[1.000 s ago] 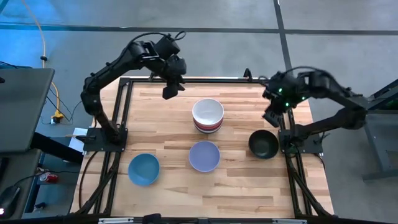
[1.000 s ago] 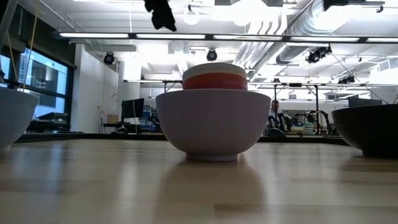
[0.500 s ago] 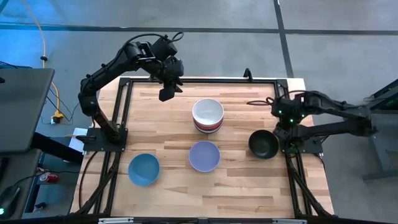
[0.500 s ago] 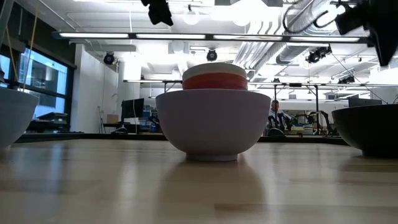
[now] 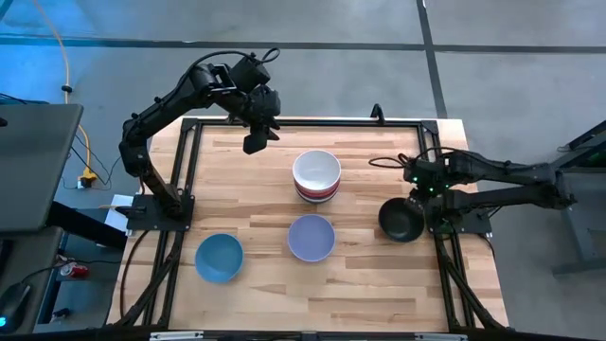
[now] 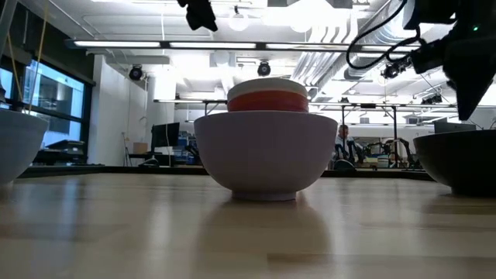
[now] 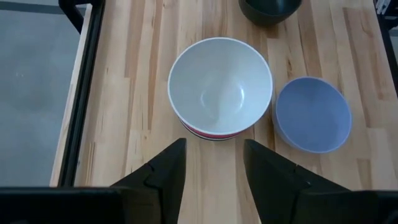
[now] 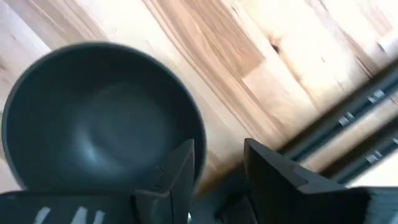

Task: Nest bowls inside each other
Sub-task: Stack the black bowl on top of the white bowl

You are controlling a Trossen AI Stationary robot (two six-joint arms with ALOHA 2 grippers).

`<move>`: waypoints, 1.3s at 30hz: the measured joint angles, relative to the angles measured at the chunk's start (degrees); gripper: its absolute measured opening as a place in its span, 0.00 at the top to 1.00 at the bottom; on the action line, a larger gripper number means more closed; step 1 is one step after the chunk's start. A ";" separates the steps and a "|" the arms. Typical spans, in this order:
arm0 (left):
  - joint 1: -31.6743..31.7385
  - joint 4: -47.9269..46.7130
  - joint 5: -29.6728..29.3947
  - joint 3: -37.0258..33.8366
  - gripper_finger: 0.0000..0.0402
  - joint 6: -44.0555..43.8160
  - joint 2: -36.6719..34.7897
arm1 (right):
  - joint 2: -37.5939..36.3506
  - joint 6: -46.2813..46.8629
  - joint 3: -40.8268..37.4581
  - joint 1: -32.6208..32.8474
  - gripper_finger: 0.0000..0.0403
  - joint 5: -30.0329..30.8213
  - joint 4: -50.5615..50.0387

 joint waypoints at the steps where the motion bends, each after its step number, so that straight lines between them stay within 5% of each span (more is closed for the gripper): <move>1: 0.00 0.00 0.00 0.00 0.63 0.00 0.00 | 0.29 -0.08 0.01 0.00 0.68 0.30 0.67; 39: 0.09 1.70 0.02 -7.52 0.63 1.95 -0.15 | 18.24 -5.28 -1.02 -0.02 0.68 -2.98 8.61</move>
